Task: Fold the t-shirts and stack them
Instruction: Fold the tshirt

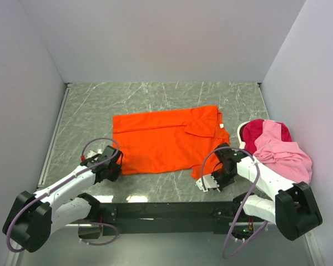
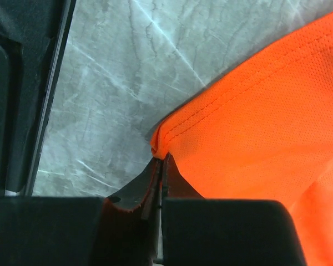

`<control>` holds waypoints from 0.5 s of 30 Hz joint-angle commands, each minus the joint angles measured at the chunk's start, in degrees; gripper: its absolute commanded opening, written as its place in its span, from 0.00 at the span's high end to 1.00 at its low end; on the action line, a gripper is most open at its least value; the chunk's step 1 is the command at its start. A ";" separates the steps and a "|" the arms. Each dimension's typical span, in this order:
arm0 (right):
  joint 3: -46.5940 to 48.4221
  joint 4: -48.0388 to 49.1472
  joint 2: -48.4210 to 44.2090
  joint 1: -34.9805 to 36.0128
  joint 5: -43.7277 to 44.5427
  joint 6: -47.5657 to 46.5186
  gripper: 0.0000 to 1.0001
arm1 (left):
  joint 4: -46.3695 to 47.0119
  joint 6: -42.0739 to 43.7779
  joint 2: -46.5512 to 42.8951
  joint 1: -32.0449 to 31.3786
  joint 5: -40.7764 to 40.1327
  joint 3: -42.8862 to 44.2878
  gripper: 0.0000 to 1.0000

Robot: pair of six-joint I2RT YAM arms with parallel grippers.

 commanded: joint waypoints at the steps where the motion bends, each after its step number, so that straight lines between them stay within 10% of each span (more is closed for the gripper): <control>1: -0.25 0.56 -0.50 0.49 -1.97 2.81 1.00 | 1.35 -0.12 -0.69 -0.16 1.16 -0.74 1.00; 15: 17.14 4.78 -3.41 -5.40 -2.50 22.41 1.00 | -0.85 3.04 -2.36 0.19 -1.04 6.11 0.99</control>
